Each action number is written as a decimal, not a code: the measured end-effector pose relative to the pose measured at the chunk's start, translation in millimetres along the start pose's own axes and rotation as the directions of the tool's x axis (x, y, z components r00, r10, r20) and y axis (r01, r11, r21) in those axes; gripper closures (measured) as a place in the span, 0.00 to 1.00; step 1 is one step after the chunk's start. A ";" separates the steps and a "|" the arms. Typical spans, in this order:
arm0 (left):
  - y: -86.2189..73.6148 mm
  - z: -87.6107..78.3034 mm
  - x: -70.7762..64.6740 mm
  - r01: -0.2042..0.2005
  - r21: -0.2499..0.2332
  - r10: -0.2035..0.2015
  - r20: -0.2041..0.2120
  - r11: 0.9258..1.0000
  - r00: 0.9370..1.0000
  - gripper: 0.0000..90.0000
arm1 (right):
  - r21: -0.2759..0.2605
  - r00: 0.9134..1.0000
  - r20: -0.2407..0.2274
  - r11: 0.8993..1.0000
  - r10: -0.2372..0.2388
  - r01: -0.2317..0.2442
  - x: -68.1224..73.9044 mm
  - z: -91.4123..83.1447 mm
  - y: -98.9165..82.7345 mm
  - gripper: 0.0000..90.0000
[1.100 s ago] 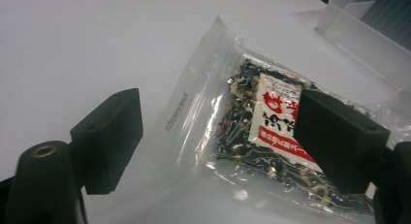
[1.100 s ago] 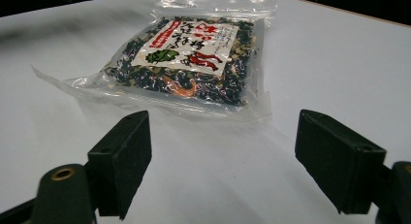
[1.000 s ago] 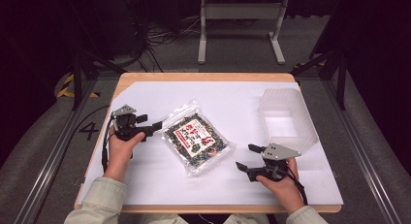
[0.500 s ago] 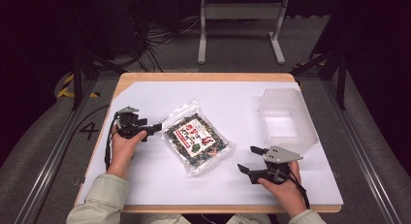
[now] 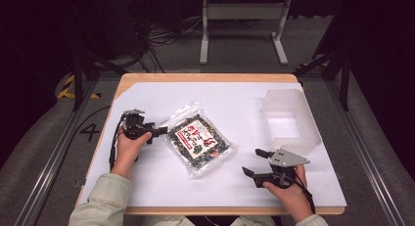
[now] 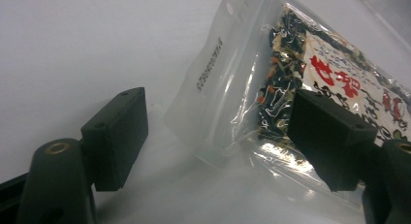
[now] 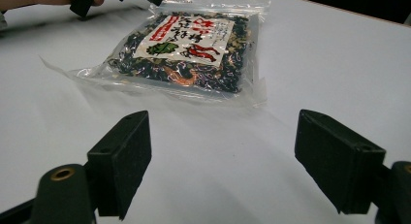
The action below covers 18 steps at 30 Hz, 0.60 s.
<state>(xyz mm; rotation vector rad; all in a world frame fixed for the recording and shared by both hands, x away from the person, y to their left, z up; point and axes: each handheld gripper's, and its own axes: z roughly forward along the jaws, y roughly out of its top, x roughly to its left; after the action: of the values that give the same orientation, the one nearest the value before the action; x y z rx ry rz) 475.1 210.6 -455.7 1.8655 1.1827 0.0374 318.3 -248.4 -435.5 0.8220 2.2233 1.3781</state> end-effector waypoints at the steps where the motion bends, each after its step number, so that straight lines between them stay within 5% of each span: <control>1: -0.1 0.8 -1.3 -0.003 0.004 0.003 0.006 1.000 1.000 0.30 | 0.000 1.000 -0.002 1.000 0.000 0.000 0.1 0.2 0.1 0.23; 5: -0.3 1.6 -4.7 -0.057 0.022 0.057 -0.018 0.998 0.998 0.42 | 0.000 1.000 -0.007 1.000 0.001 -0.001 0.2 1.1 0.6 0.23; 10: -0.7 1.2 -5.0 -0.051 0.022 0.051 0.000 0.998 0.999 0.54 | -0.005 1.000 -0.008 1.000 0.003 -0.003 0.3 1.2 1.2 0.23; 18: 0.1 -3.6 -6.0 -0.092 0.010 0.092 -0.049 0.996 0.995 0.78 | -0.023 0.999 -0.021 0.999 0.028 -0.029 -1.1 0.5 2.2 0.23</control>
<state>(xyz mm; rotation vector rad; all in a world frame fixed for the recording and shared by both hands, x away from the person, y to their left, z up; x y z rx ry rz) 470.2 208.5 -451.0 1.9351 1.1307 0.1303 320.0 -248.0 -433.7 0.8380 2.2148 1.4294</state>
